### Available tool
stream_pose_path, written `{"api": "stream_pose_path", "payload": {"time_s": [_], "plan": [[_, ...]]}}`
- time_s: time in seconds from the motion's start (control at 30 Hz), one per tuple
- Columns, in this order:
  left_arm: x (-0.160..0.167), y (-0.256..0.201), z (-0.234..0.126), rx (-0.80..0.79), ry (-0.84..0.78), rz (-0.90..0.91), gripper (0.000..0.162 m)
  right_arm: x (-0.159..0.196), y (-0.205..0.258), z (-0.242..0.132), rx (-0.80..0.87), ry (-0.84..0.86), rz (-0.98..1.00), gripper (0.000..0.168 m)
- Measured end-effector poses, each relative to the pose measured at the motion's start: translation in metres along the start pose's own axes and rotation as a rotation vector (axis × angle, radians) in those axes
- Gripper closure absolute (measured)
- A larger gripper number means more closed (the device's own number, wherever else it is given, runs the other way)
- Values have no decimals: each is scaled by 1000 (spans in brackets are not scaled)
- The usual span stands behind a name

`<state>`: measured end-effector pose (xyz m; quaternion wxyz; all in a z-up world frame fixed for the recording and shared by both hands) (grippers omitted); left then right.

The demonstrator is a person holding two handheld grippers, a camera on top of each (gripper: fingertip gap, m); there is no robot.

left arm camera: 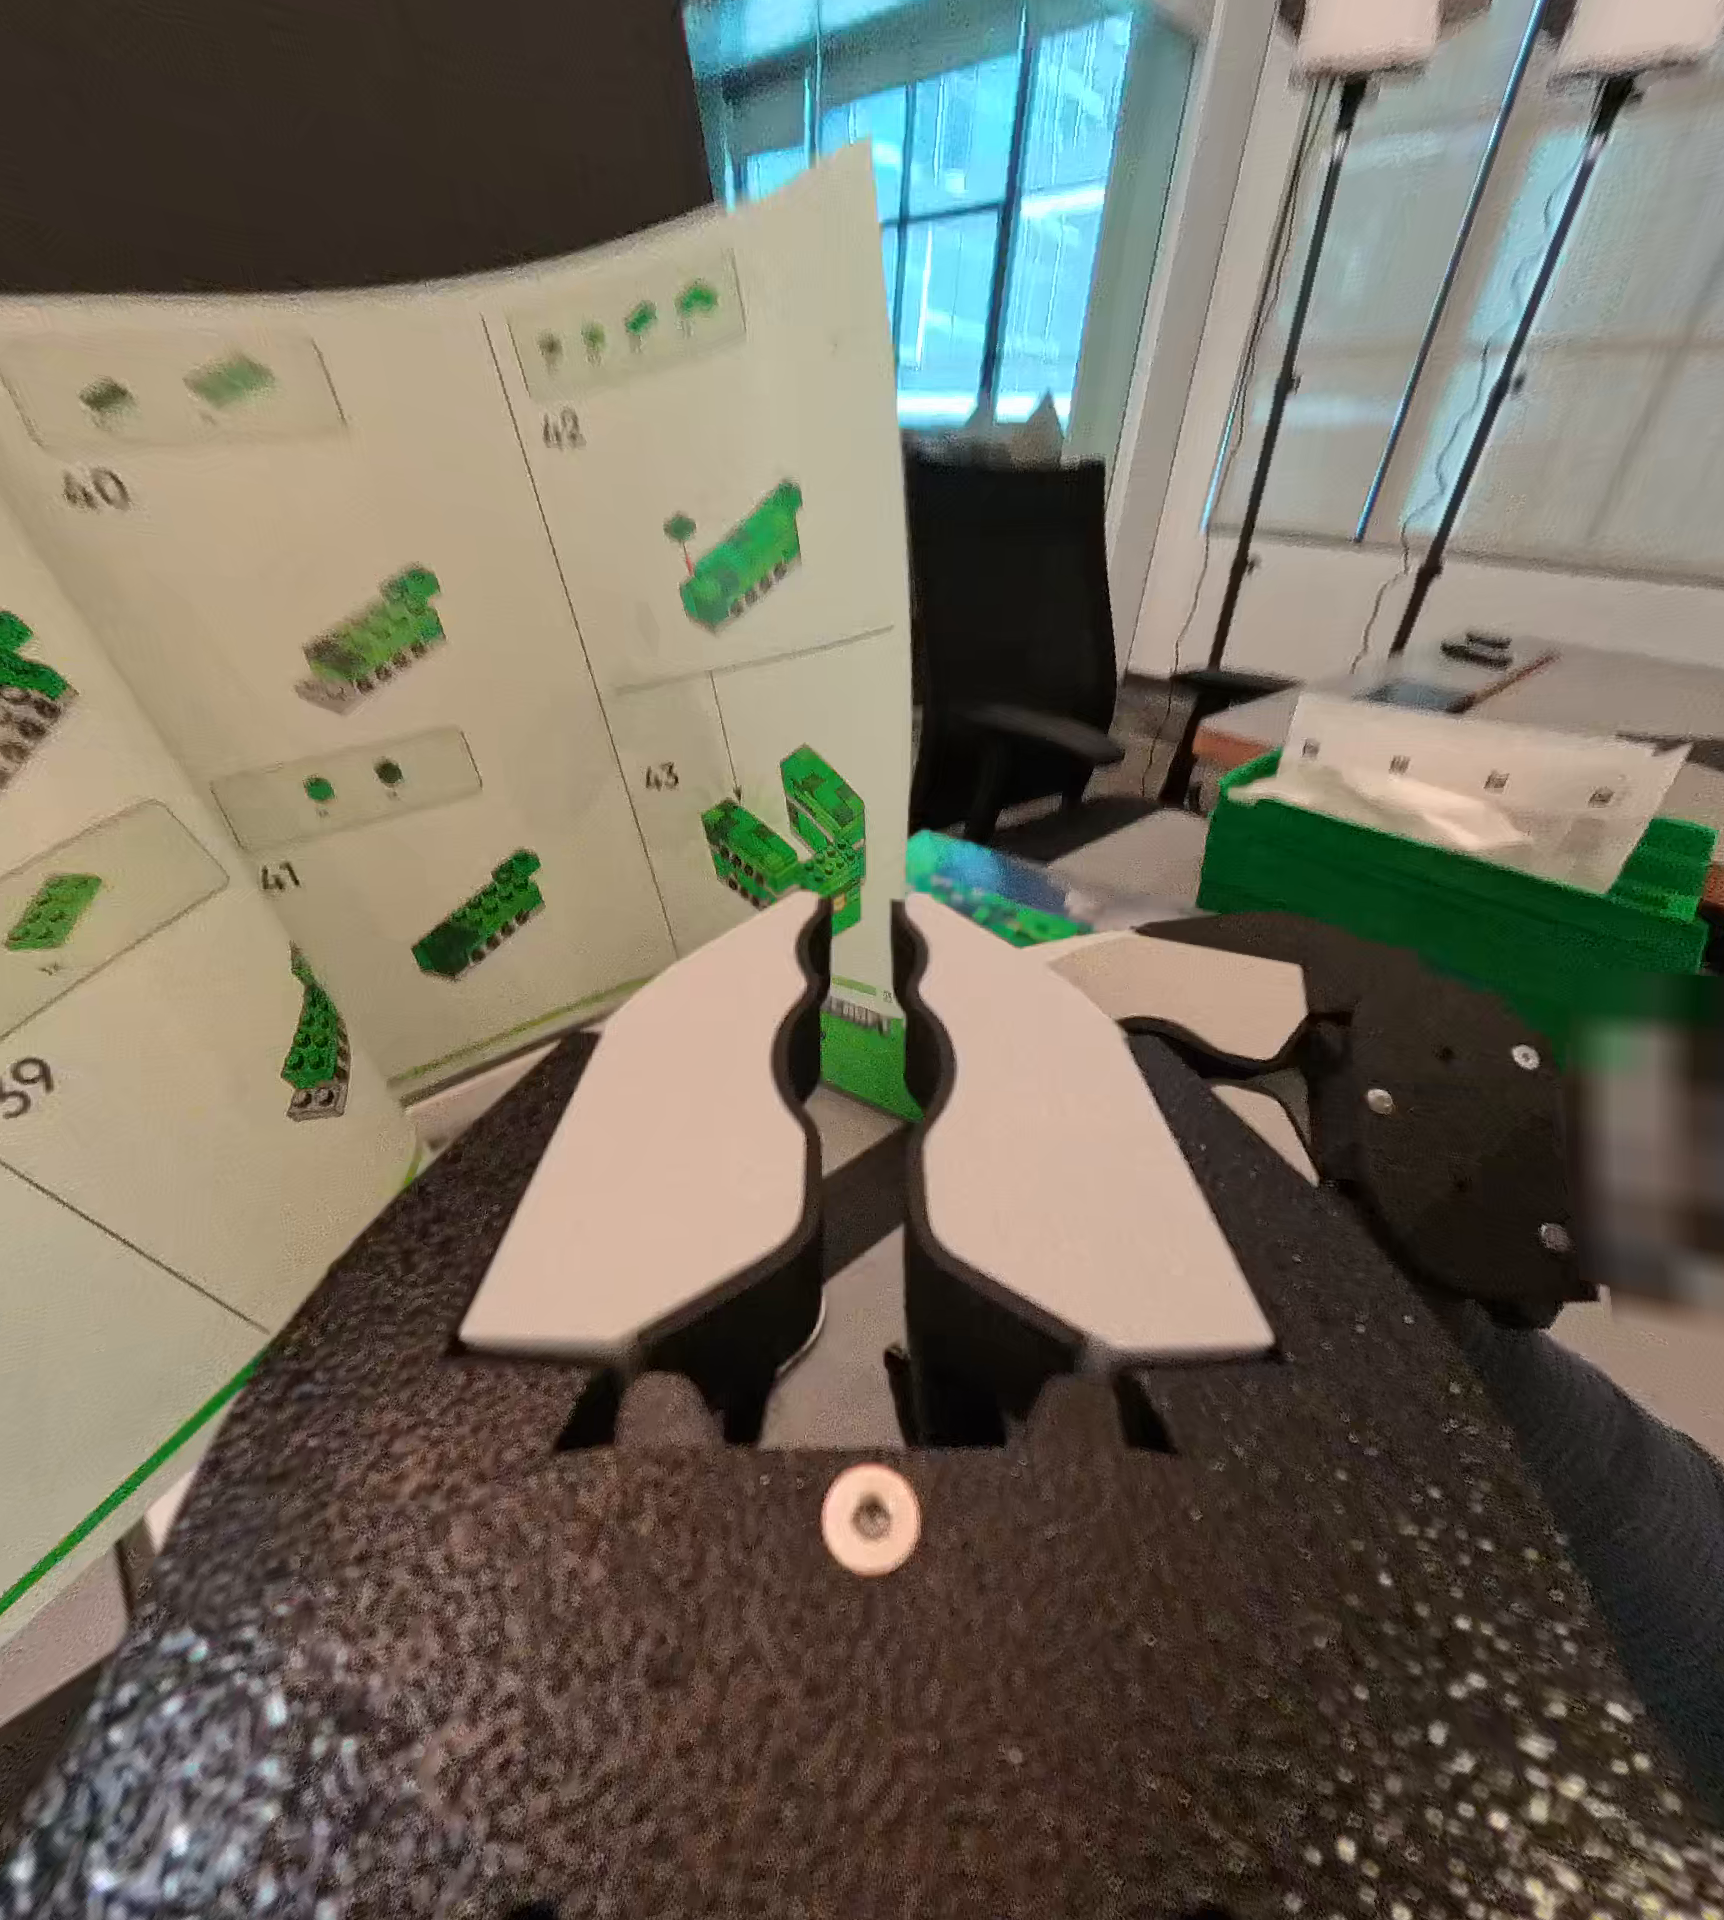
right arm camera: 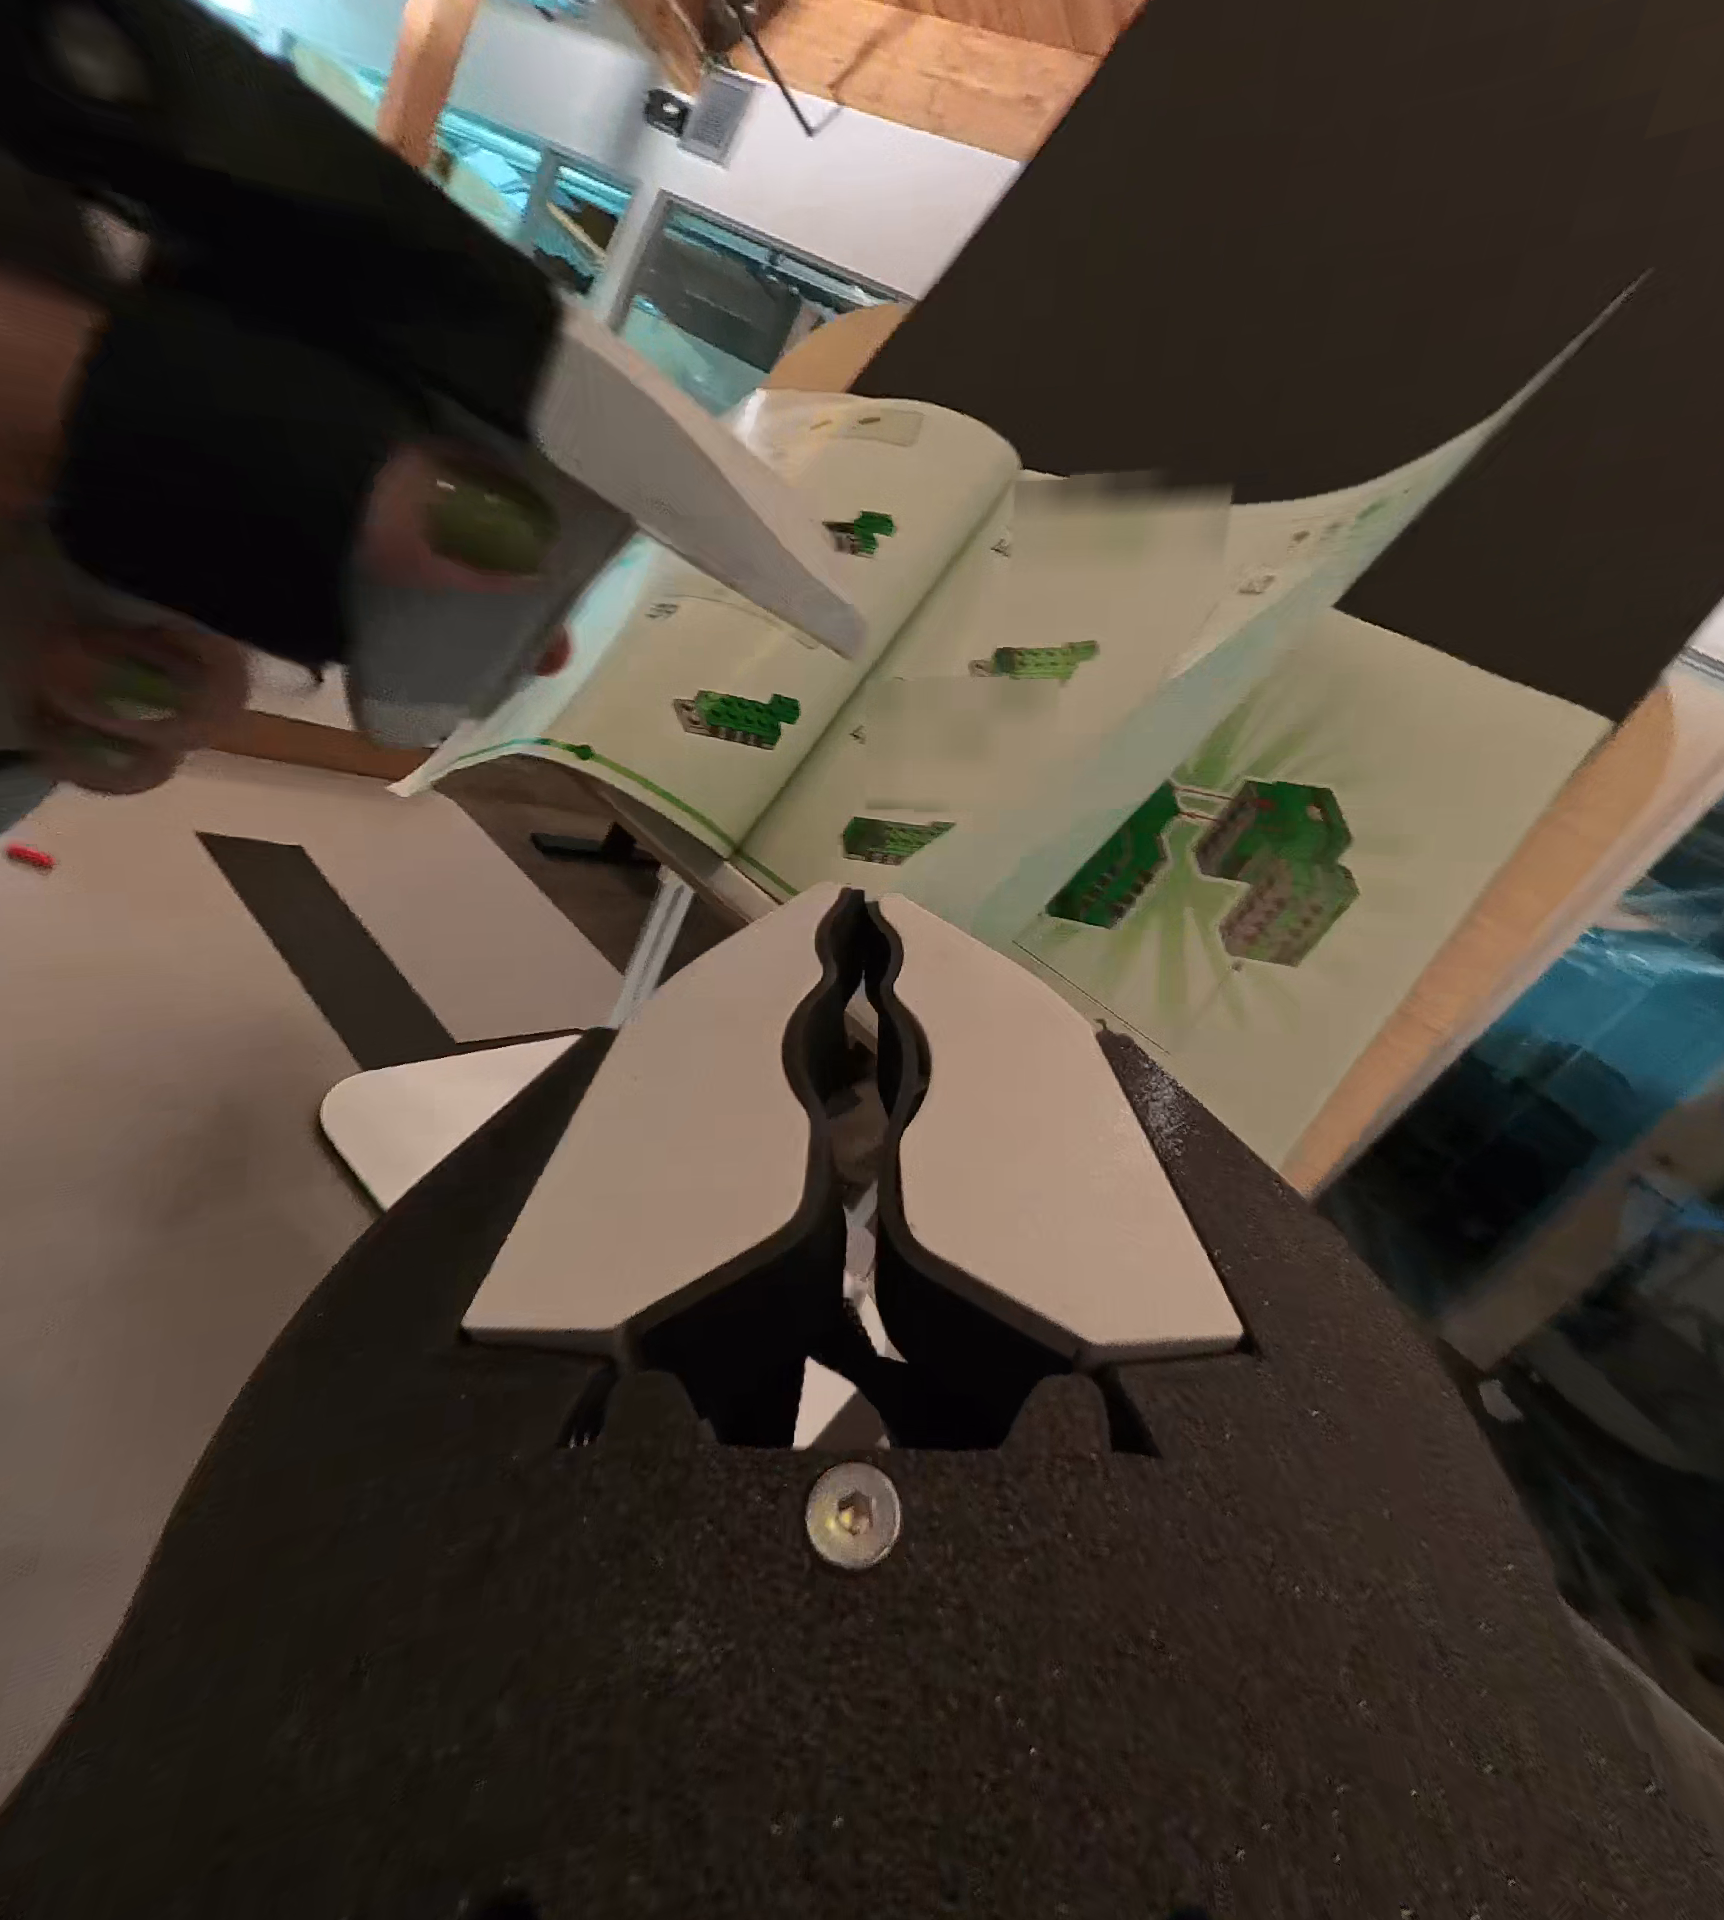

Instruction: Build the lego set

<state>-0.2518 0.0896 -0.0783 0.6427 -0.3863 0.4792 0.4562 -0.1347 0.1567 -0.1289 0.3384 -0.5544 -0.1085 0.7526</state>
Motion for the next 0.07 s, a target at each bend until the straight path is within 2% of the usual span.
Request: {"api": "stream_pose_path", "payload": {"time_s": [0.07], "plan": [[2, 3, 0, -51, 27, 22, 147, 1, 3, 2, -29, -2, -5, 168]]}}
Point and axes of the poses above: each gripper's, where its closed fingertips meet, z out along the fingers, x out of its underside, y = z × x across the jaws, the point moved 9 cm from there along -z, back along the fingers, and after that the axes turned 13 degrees about -y, right-handed, at the moved point
